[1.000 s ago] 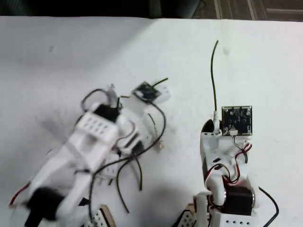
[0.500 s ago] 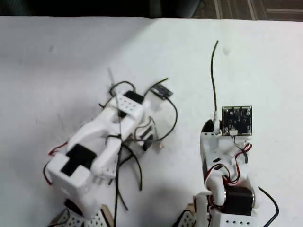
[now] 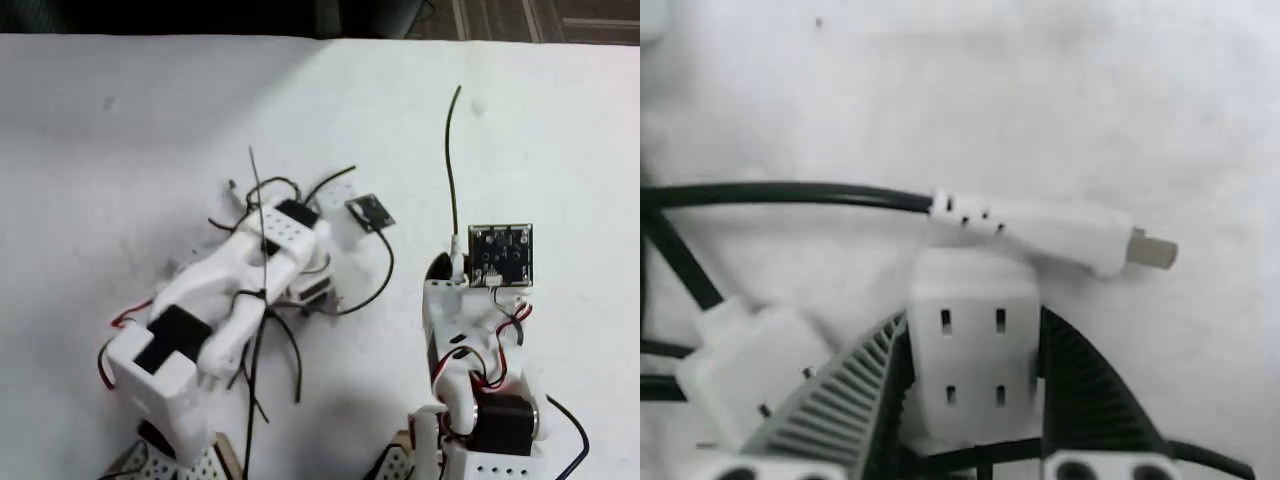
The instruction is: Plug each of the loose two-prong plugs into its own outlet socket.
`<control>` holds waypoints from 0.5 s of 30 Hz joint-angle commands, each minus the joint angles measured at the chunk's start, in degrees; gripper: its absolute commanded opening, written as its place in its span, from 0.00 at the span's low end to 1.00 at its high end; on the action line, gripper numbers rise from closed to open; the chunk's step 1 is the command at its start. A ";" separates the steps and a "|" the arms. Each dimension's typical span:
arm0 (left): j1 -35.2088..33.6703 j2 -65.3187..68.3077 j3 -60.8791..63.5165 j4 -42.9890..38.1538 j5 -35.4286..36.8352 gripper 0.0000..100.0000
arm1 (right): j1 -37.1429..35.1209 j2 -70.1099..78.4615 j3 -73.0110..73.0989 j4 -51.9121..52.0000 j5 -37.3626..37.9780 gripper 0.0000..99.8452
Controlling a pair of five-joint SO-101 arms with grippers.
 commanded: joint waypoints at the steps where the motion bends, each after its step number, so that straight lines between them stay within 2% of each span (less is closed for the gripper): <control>1: -1.71 -0.48 -2.64 -1.49 -1.23 0.10 | 0.13 -0.31 -0.44 0.31 -0.62 0.02; 5: -2.42 -0.48 -3.52 -0.35 -1.05 0.18 | 0.13 -0.31 -0.44 0.31 -0.62 0.02; 15: -2.51 -2.24 -7.21 5.89 -1.05 0.20 | 0.13 -0.31 -0.44 0.31 -0.62 0.02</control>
